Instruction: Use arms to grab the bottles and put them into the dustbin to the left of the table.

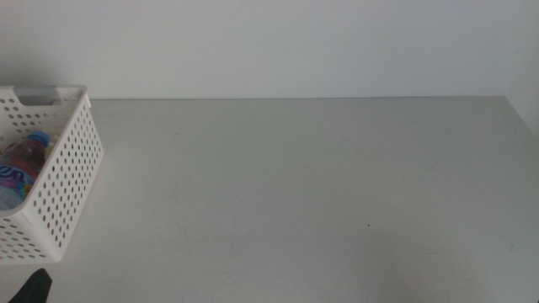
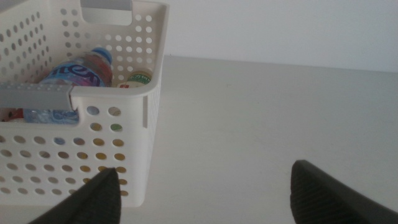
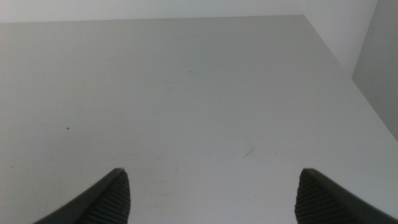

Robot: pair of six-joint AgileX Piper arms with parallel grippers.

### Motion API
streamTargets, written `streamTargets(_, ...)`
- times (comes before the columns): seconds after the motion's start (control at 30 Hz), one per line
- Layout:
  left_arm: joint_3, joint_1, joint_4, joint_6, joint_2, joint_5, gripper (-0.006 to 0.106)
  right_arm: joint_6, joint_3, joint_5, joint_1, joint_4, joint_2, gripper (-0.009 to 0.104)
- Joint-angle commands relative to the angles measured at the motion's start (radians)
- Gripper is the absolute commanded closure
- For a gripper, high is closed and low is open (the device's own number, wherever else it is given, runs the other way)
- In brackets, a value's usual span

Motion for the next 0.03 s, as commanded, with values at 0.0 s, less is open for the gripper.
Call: streamTargets(0.0,0.002,0.002,-0.014,-0.012,-0.028,-0.076,0.007,-0.009,-0.006,-0.061,-0.006,-0.013,-0.023,0.027)
